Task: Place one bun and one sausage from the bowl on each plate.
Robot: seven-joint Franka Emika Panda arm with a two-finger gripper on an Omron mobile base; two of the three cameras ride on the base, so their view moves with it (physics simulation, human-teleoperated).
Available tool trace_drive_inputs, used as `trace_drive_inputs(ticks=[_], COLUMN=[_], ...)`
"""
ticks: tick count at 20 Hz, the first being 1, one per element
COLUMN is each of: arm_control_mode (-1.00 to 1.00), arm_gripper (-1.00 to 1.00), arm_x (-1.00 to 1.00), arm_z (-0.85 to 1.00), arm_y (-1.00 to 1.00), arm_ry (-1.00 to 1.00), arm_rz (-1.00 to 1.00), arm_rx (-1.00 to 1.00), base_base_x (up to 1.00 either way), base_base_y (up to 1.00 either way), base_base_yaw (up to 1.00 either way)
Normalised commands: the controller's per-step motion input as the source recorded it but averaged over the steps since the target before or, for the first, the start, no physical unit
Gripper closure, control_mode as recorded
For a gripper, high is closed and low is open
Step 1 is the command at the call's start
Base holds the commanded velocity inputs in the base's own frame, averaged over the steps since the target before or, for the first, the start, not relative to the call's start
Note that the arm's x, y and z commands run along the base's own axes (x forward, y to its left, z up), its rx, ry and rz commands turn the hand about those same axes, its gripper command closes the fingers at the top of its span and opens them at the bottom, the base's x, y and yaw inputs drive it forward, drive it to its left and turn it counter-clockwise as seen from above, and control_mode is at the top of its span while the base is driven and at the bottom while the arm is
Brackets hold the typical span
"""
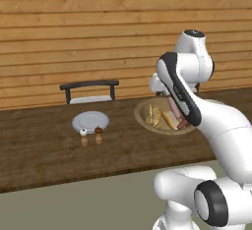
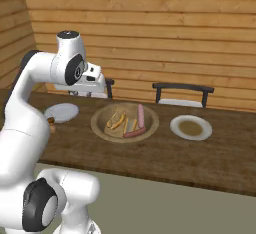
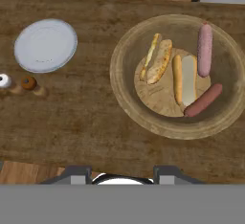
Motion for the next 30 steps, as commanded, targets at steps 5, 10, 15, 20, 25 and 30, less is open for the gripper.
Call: trace_drive_inputs(ticks=[5,10,15,20,25,30], arm_control_mode=[-1.0,-1.0,-1.0,-1.0,-1.0,-1.0], arm_gripper=[-1.0,-1.0,-1.0,-1.0,-1.0,-1.0], arm_x=[0.0,0.46,0.75,0.7,0.66,0.67], arm_z=[-0.35,-0.66,-0.79,-0.64,-0.55,-0.48], arm_y=[-0.73,-0.59,0.25,0.09,0.04,0.01], arm_ry=[0.12,0.01,0.03,0.1,0.13,0.16], arm_rz=[-0.16,-0.21,-0.09,-0.19,-0.21,-0.03], arm_rx=[0.05,0.15,0.11,0.0,0.0,0.0], base_base_x=[0.0,0.0,0.0,0.0,0.0,0.0], base_base_y=[0.0,0.0,0.0,0.0,0.0,0.0], base_base_yaw=[0.0,0.0,0.0,0.0,0.0,0.0])
